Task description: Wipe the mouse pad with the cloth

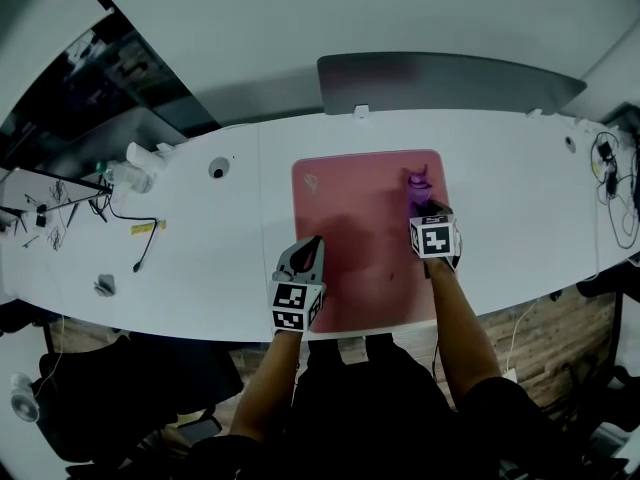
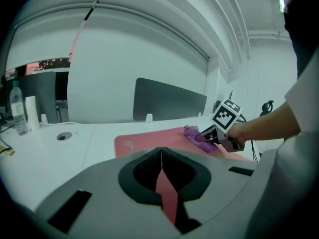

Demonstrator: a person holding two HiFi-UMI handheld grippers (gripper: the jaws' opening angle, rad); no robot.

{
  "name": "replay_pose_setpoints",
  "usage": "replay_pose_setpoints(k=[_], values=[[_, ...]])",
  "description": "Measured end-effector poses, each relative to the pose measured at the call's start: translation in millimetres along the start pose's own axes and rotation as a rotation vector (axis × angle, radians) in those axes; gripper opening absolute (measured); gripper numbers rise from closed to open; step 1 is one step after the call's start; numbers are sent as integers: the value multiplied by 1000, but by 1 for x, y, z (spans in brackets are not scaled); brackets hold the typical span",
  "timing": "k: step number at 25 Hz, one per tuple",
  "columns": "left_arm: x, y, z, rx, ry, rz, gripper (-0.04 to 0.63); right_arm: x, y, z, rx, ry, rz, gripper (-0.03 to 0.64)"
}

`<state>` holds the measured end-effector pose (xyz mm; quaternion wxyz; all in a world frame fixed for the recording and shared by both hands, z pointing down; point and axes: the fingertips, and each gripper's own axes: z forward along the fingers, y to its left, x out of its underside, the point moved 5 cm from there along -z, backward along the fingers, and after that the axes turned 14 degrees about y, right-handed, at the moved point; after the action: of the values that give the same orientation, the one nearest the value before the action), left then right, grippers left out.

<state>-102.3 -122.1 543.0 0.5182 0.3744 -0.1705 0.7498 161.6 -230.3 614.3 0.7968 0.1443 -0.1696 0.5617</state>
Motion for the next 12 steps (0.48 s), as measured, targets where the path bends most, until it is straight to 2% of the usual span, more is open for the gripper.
replay_pose_setpoints(k=[12], values=[[1, -5, 2, 11, 9, 7, 23, 17, -49, -10, 98, 25, -2, 109]])
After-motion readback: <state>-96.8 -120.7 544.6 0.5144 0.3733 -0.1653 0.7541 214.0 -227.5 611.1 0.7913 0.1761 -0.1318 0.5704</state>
